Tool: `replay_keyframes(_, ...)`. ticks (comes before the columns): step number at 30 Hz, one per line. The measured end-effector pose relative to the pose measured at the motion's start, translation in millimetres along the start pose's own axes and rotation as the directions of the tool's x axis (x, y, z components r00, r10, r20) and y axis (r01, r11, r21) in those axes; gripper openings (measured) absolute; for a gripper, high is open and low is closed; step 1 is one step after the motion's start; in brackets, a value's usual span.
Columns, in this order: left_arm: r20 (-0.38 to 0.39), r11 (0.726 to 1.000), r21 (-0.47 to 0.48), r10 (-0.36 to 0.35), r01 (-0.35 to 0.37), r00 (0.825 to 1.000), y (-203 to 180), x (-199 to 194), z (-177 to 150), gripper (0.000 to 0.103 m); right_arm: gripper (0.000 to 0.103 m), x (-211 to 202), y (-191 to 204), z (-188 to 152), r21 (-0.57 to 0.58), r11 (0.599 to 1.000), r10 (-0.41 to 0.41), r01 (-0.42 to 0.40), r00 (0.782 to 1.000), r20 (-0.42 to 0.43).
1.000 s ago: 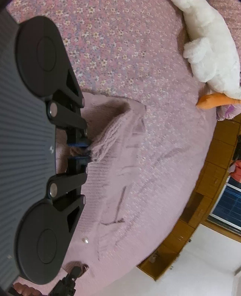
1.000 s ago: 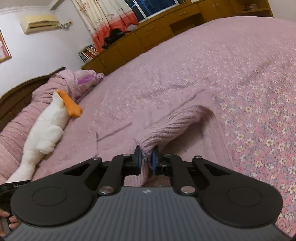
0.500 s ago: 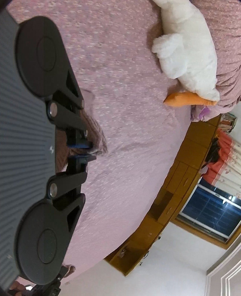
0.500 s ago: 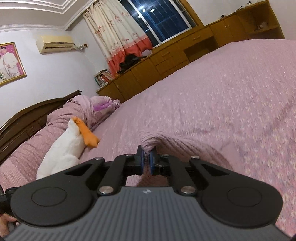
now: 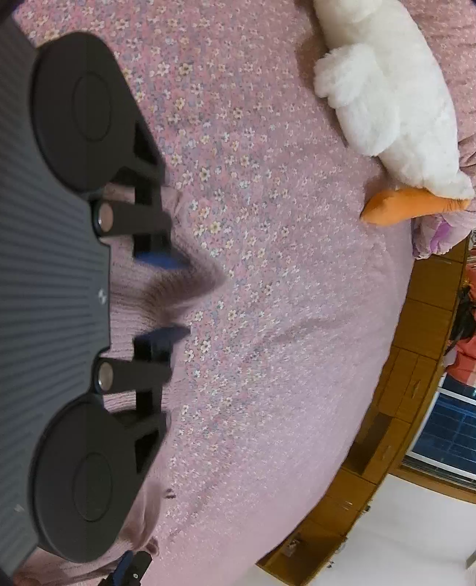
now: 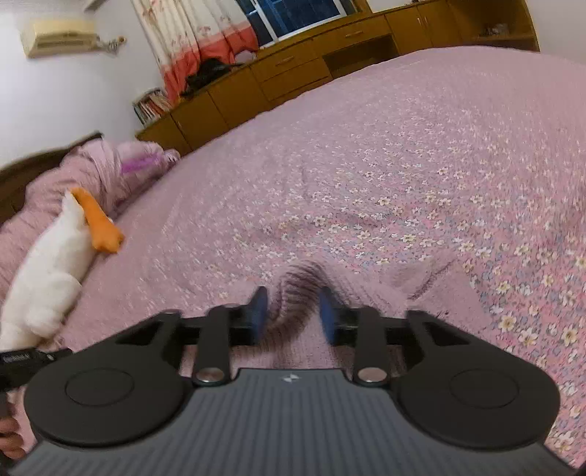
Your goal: Fold small clothes
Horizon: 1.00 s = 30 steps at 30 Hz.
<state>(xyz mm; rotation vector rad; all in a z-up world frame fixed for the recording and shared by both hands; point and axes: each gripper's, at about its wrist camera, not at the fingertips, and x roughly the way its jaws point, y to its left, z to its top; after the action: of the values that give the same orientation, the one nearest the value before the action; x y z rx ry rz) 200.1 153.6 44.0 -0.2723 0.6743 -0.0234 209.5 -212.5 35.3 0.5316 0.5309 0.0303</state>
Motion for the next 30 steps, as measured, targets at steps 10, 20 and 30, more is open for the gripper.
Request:
replay_keyframes(10, 0.003, 0.996, 0.090, -0.004, 0.003, 1.000, 13, -25, -4, 0.047, 0.064, -36, -22, 5, -0.048, 0.999, -0.008, 0.012, 0.997, 0.081)
replay_keyframes(20, -0.023, 0.993, 0.074, 0.092, -0.090, 0.995, 19, -5, -29, 0.048, 0.029, -3, -23, 2, -0.186, 0.982, -0.040, 0.029, 0.998, -0.056)
replay_keyframes(30, -0.030, 0.995, 0.051, 0.090, -0.088, 0.996, 25, -3, -28, 0.050, 0.061, -26, 32, -28, -0.498, 0.845, 0.127, -0.193, 0.978, -0.164)
